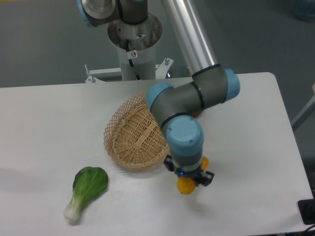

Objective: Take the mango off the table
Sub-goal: 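Lift the held mango up and away from the basket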

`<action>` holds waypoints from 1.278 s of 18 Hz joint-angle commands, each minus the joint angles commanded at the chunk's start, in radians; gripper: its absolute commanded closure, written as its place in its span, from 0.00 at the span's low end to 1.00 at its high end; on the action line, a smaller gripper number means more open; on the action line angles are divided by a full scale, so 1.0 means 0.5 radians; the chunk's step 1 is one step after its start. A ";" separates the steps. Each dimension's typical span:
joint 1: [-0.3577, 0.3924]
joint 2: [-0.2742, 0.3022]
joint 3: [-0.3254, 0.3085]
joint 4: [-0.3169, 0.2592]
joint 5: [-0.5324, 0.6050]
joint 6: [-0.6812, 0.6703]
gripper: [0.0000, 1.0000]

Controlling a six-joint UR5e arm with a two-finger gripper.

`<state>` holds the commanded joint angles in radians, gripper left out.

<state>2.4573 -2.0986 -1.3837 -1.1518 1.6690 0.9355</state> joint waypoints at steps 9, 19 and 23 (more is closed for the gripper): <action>0.209 0.028 0.028 -0.022 -0.003 0.384 0.59; 0.384 -0.021 0.123 -0.028 0.006 0.614 0.58; 0.414 -0.040 0.120 -0.025 -0.009 0.626 0.58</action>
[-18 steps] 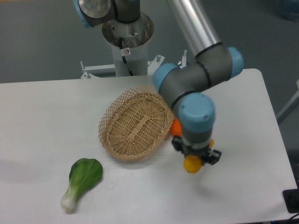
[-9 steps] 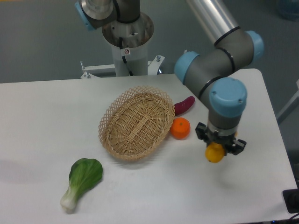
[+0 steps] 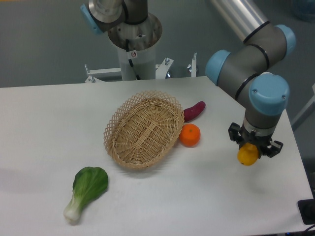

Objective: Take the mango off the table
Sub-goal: 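Lift the held mango up and away from the basket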

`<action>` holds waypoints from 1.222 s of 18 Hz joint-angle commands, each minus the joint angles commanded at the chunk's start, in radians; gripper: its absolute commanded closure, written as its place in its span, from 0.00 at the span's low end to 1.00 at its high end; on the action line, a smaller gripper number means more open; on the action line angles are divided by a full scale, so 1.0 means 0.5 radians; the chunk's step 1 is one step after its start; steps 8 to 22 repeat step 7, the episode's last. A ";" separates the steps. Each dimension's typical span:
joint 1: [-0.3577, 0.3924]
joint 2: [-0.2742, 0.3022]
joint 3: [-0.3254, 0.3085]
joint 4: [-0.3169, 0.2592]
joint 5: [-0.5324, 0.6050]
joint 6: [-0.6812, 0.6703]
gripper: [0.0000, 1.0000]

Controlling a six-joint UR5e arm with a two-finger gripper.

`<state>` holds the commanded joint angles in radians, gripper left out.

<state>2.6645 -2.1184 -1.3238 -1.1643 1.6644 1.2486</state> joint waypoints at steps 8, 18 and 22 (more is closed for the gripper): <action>0.003 0.000 0.000 0.000 -0.006 0.003 0.58; 0.003 0.000 0.000 0.000 -0.006 0.003 0.58; 0.003 0.000 0.000 0.000 -0.006 0.003 0.58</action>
